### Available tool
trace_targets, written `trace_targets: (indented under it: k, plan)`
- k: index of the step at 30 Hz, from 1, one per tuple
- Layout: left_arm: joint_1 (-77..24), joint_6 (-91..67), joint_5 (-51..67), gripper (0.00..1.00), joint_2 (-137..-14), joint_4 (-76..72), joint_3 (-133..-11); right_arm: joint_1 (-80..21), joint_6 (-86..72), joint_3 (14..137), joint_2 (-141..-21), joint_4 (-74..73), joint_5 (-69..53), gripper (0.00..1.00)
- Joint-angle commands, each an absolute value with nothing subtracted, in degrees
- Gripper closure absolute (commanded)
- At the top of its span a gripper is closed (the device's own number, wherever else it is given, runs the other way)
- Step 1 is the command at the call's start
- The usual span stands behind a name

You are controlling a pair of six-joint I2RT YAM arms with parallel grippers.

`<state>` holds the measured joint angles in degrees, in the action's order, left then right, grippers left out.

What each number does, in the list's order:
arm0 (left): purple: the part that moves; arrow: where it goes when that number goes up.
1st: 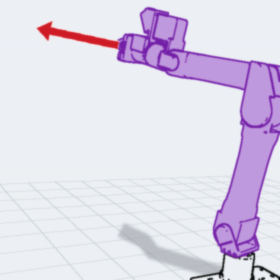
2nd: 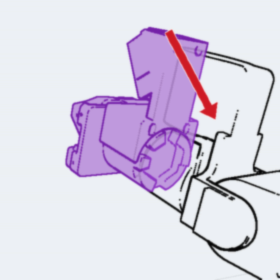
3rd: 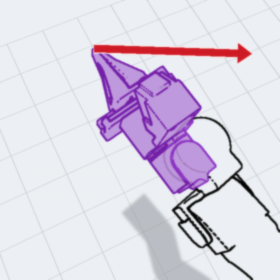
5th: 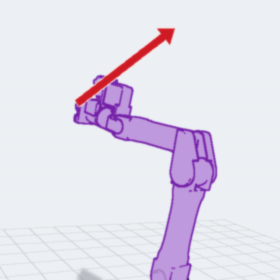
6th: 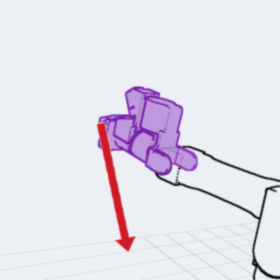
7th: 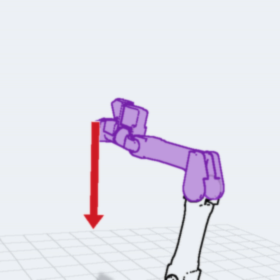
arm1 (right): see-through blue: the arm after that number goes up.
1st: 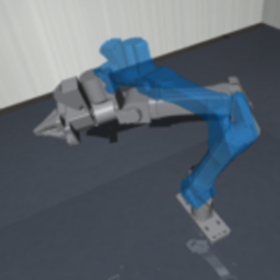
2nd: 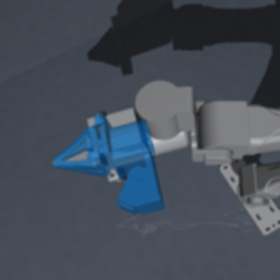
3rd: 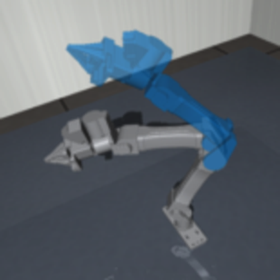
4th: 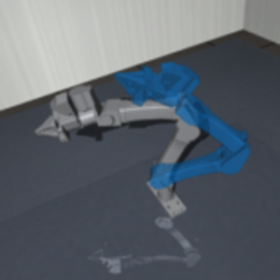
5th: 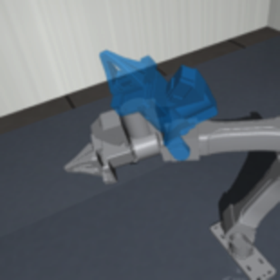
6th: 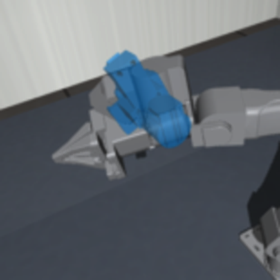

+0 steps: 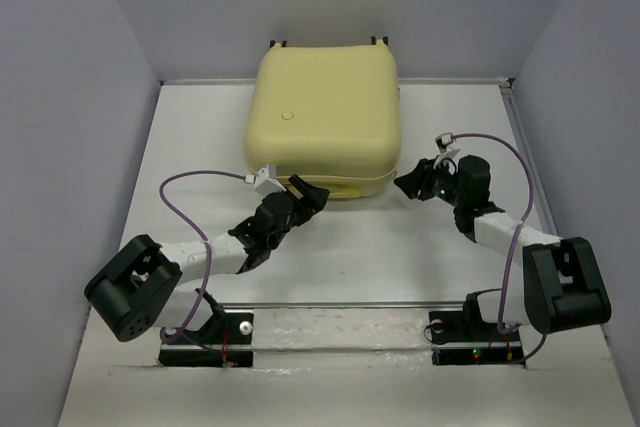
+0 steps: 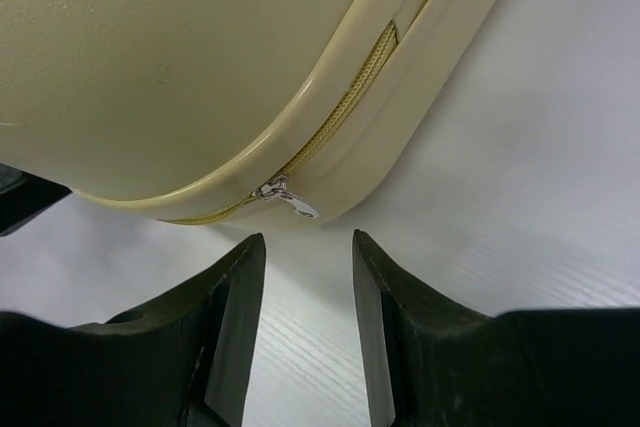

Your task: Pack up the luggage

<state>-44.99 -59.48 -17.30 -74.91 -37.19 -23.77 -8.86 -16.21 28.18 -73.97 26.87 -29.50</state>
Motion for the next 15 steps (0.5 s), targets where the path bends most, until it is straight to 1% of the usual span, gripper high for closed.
trace_targets:
  k: [1, 4, 13, 15]
  plan:
    - [-45.44, -57.92, -17.75, 0.17, -74.00, -40.00, -26.62, -6.94, -10.99, 28.66, -77.06, 38.57, -37.24, 0.53]
    - [-45.44, -57.39, -17.23, 0.18, -74.27, -38.85, -27.33, -5.54, -10.63, 30.23, -80.49, 40.34, -40.60, 0.53]
    - [-45.88, -57.22, -14.50, 0.19, -74.88, -38.85, -27.25, -5.54, -12.04, 33.57, -87.36, 44.47, -44.11, 0.52]
    - [-46.40, -56.26, -14.15, 0.21, -74.62, -38.76, -27.60, -5.54, -12.74, 34.19, -88.15, 46.23, -45.00, 0.52]
